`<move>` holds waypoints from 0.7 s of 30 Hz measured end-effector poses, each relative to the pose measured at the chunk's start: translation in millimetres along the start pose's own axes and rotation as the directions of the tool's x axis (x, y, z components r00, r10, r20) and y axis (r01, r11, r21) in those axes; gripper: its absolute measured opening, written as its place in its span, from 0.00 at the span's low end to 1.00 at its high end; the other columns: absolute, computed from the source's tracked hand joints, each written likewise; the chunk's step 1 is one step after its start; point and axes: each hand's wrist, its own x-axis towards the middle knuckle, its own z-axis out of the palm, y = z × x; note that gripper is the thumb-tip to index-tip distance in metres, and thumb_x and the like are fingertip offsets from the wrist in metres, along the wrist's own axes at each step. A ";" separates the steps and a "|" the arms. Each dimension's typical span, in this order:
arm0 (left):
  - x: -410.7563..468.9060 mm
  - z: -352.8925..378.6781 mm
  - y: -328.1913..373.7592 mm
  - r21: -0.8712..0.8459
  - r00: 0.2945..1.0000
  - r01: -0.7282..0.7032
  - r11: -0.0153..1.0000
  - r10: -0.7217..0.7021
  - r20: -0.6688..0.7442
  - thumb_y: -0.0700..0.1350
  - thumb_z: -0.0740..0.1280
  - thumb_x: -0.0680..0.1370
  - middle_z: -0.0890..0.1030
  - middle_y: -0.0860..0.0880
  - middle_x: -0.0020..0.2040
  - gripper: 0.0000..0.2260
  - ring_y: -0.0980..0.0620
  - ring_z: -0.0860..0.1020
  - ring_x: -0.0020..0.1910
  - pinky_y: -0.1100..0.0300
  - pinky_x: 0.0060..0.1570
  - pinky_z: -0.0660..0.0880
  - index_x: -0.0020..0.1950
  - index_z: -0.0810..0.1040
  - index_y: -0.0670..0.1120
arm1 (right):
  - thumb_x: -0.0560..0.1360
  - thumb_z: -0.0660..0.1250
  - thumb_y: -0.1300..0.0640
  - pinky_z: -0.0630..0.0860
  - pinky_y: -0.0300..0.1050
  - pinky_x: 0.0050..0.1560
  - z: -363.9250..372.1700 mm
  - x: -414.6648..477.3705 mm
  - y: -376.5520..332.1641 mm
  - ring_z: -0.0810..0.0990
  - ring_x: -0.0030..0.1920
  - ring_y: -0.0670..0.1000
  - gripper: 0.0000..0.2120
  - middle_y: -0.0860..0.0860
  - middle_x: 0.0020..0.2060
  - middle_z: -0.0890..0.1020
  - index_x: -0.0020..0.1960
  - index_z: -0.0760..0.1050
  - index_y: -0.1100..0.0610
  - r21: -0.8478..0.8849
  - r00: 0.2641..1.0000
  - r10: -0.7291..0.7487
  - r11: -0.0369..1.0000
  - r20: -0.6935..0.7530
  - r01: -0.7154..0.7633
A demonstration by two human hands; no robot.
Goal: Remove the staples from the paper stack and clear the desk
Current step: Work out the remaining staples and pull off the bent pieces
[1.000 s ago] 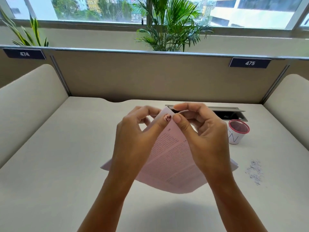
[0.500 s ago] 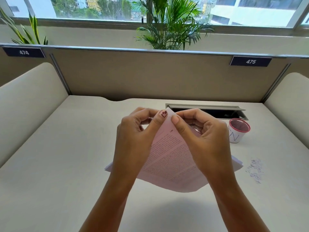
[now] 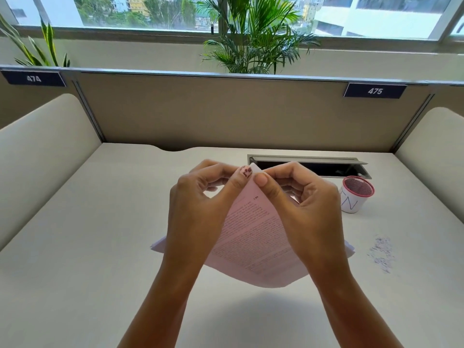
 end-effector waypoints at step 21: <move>-27.7 28.6 3.2 0.211 0.953 -0.065 0.975 0.124 -0.277 0.55 0.67 0.74 0.79 0.64 0.50 0.09 0.71 0.72 0.57 0.62 0.53 0.69 0.53 0.80 0.59 | 0.73 0.72 0.62 0.76 0.36 0.43 13.5 -11.4 19.7 0.80 0.39 0.49 0.06 0.55 0.38 0.83 0.48 0.82 0.64 -0.443 0.838 -0.491 0.822 -0.237 0.356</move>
